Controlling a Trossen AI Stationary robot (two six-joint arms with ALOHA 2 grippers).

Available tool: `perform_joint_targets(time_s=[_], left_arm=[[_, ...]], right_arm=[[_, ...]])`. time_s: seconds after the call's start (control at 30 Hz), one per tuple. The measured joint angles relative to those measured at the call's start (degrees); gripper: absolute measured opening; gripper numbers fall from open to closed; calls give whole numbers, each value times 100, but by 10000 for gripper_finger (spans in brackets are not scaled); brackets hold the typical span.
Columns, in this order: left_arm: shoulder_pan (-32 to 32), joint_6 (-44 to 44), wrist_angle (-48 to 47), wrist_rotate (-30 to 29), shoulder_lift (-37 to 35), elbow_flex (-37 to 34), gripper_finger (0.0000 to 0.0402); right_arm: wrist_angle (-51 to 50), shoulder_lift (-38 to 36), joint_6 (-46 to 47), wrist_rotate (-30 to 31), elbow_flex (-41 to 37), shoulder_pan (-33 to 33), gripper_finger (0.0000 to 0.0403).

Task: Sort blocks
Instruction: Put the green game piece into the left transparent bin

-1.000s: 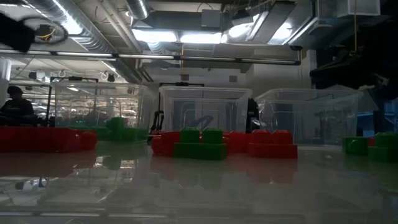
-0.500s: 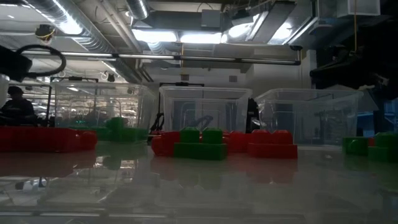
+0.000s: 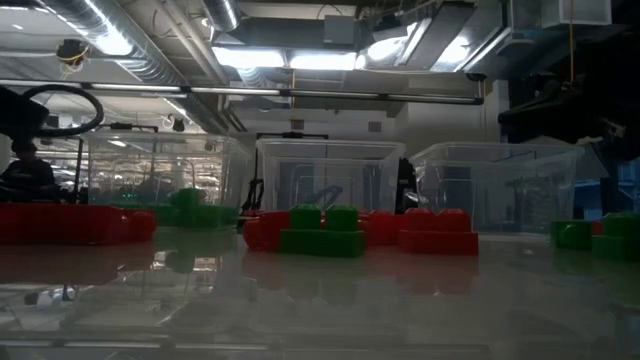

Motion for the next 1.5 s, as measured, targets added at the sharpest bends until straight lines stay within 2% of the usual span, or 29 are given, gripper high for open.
perform_joint_targets(time_s=[0.07,0.27,0.5,0.63,0.8,0.97,1.13,1.27,1.5], left_arm=[[0,6,-4,-2,0,3,158],[9,207,-101,-4,28,229,158],[171,595,-524,-149,7,825,162],[394,1010,-854,-636,-221,1251,165],[840,1719,-1094,-1748,-774,1630,169],[1514,2551,-1098,-2988,-1449,1777,171],[2491,3500,-1111,-3727,-1988,1779,172],[3439,4336,-1096,-4019,-2172,1779,172],[5109,5768,-914,-4048,-2162,1779,173]], right_arm=[[-1,0,0,2,1,0,19],[1,0,0,2,1,0,19],[7,-2,-2,2,1,0,19],[10,0,-2,2,1,0,19],[12,-2,-2,2,1,0,19],[16,-2,-2,2,1,0,19],[20,-2,-2,50,1,0,19],[43,-2,-7,252,1,0,19],[72,-2,-64,613,1,0,19]])
